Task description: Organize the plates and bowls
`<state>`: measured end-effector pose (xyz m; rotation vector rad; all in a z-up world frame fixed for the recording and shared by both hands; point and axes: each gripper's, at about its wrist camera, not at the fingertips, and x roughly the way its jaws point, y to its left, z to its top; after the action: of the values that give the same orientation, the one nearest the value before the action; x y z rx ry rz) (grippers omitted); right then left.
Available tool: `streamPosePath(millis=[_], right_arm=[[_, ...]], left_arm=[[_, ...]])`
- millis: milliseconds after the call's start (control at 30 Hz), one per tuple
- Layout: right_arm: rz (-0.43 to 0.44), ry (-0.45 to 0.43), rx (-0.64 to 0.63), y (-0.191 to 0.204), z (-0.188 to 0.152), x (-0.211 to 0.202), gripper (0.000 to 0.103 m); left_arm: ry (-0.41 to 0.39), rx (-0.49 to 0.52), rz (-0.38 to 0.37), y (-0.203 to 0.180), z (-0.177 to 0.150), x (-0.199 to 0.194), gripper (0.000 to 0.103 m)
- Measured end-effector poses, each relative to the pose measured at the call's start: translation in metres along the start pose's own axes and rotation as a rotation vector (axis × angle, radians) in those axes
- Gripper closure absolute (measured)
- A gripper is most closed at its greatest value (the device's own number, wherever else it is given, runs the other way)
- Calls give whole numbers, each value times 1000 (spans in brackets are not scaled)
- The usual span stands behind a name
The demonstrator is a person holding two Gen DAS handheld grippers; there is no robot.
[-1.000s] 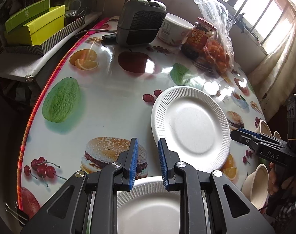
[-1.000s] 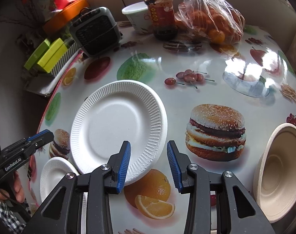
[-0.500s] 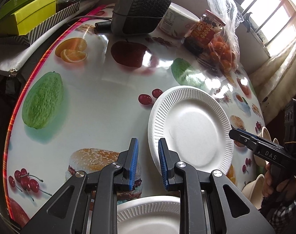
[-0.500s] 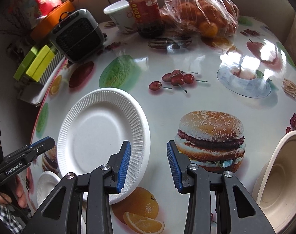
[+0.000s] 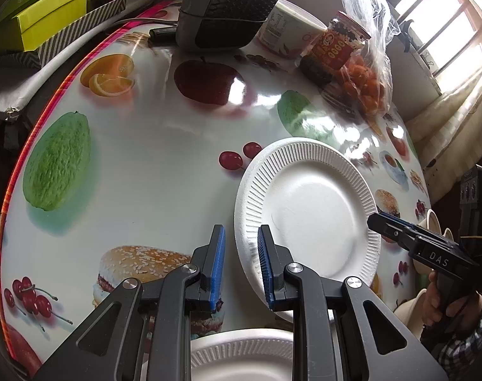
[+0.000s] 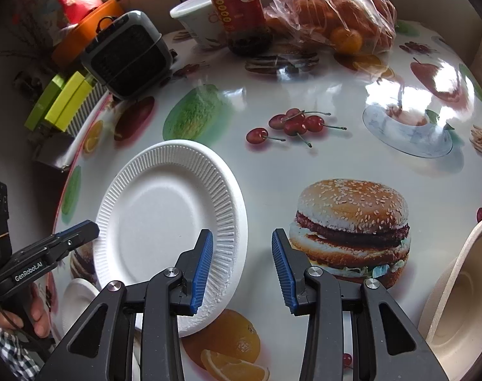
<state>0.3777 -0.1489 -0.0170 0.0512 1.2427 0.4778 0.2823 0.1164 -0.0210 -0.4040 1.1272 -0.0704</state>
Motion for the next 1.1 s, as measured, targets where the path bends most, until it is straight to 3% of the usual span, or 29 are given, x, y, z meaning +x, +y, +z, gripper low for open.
streamPosePath(millis=[300,767,1100], right_arm=[[14,8,-4,1,0,4,66],[19,8,-23,6,-1,6,81],[20,10,-24,6,-2,6,81]], left_arm=[[2,0,10,-2,0,2,81],[-1,16,26,-4,0,2,87],[-9,29,43,-8,0,1,87]])
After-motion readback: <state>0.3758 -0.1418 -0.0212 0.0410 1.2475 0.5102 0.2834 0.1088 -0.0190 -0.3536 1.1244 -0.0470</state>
